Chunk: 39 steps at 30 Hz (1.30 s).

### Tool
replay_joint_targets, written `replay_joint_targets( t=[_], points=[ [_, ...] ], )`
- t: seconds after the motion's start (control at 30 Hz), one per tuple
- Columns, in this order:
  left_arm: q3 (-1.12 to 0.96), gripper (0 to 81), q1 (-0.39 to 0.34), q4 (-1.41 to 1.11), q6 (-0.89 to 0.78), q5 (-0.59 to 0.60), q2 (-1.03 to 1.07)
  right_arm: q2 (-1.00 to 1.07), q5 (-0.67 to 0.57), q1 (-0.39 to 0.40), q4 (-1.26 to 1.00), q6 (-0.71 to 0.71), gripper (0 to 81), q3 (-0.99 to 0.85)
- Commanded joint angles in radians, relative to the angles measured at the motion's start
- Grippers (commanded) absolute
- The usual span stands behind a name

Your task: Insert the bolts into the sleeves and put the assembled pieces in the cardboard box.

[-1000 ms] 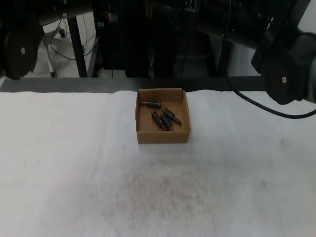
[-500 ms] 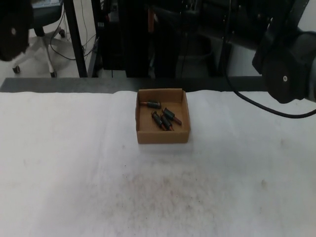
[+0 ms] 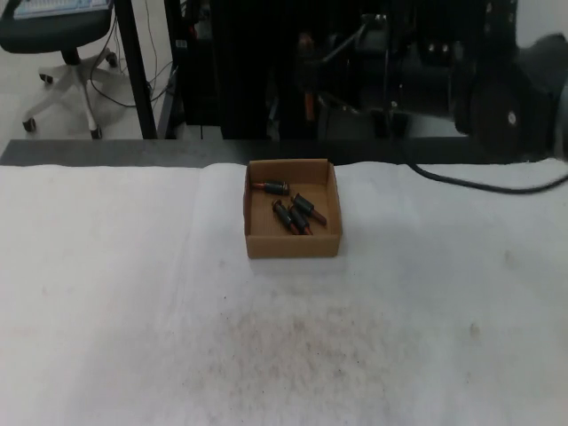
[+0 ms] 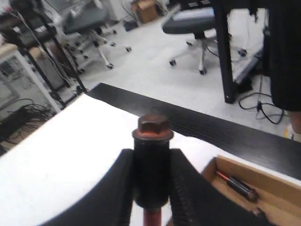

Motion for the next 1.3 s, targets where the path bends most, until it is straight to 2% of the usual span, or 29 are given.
replay_joint_targets(
  t=[0.0, 0.2, 0.5, 0.63, 1.0, 1.07, 1.27],
  points=[
    [0.013, 0.4, 0.003, 0.042, -0.004, 0.007, -0.012, 0.063, 0.036, -0.014, 0.15, -0.045, 0.8, -0.101],
    [0.101, 0.4, 0.003, 0.097, -0.004, -0.003, -0.012, 0.29, 0.092, -0.037, 0.399, -0.06, 0.8, -0.359],
    [0.221, 0.4, 0.003, 0.1, -0.004, -0.032, -0.012, 0.575, 0.16, -0.04, 0.568, -0.02, 0.8, -0.618],
    [0.24, 0.4, 0.003, 0.1, 0.003, -0.032, -0.012, 0.633, 0.195, -0.04, 0.588, -0.02, 0.8, -0.668],
    [0.257, 0.4, 0.003, 0.101, 0.027, -0.054, -0.012, 0.676, 0.195, -0.04, 0.555, -0.02, 0.1, -0.692],
    [0.257, 0.4, 0.003, 0.101, 0.027, -0.054, -0.012, 0.676, 0.189, -0.04, 0.533, -0.022, 5.3, -0.692],
    [0.257, 0.4, 0.003, 0.101, 0.027, -0.054, -0.012, 0.676, 0.188, -0.04, 0.517, -0.022, 39.7, -0.692]
  ],
)
